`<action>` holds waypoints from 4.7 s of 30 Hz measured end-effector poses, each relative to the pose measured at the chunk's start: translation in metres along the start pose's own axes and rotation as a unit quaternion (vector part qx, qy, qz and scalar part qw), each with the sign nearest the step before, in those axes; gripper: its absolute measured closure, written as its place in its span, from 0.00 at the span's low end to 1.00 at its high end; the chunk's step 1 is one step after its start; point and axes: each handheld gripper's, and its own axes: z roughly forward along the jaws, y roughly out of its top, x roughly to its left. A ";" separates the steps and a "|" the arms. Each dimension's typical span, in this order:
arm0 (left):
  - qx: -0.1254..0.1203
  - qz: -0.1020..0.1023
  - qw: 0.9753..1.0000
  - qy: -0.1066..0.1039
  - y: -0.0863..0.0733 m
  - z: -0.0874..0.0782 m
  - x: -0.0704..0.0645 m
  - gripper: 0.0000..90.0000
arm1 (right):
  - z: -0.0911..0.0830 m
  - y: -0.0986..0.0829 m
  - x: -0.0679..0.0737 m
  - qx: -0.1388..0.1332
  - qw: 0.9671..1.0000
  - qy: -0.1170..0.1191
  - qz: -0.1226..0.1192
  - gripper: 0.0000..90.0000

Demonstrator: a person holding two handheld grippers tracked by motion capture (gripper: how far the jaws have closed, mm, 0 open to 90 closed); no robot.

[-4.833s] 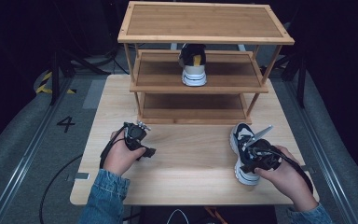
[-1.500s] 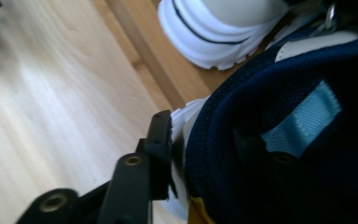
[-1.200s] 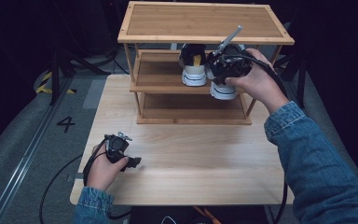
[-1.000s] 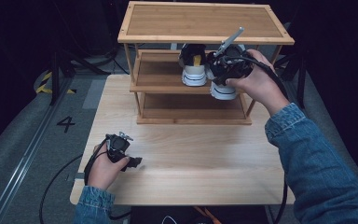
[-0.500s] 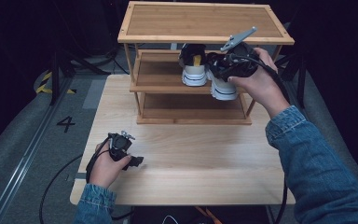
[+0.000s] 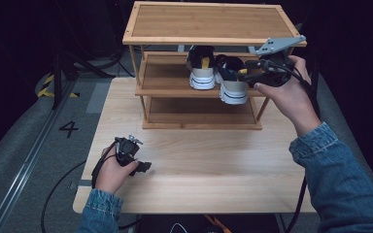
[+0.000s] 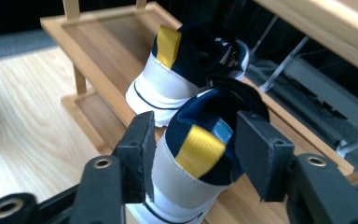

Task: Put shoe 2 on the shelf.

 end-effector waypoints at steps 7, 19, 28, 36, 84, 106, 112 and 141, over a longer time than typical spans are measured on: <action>0.002 0.000 1.000 -0.002 0.002 0.002 -0.001 0.24 | -0.008 -0.022 -0.001 0.000 1.000 -0.005 0.030 0.65; 0.001 -0.002 1.000 -0.002 0.000 0.002 -0.001 0.24 | 0.016 -0.046 0.003 0.036 0.998 -0.006 0.041 0.68; 0.005 -0.004 1.000 0.001 -0.006 0.001 0.000 0.24 | 0.028 -0.050 0.004 0.039 0.998 -0.012 0.051 0.67; 0.008 -0.010 1.000 0.005 -0.013 -0.002 0.001 0.24 | 0.039 -0.047 0.001 0.032 0.998 -0.019 0.057 0.66; 0.005 -0.007 1.000 0.000 -0.012 -0.001 0.002 0.24 | 0.024 -0.054 -0.012 0.007 0.998 -0.007 0.065 0.57; -0.027 -0.015 1.000 -0.003 -0.007 -0.018 0.026 0.24 | -0.025 -0.151 -0.022 0.030 0.993 0.028 0.111 0.51; -0.031 -0.016 0.999 -0.005 -0.006 -0.018 0.031 0.23 | -0.026 -0.188 -0.021 0.048 0.991 0.034 0.121 0.51; -0.029 -0.014 0.999 0.034 -0.007 -0.003 0.036 0.25 | 0.016 -0.319 -0.014 0.080 0.984 0.025 0.160 0.52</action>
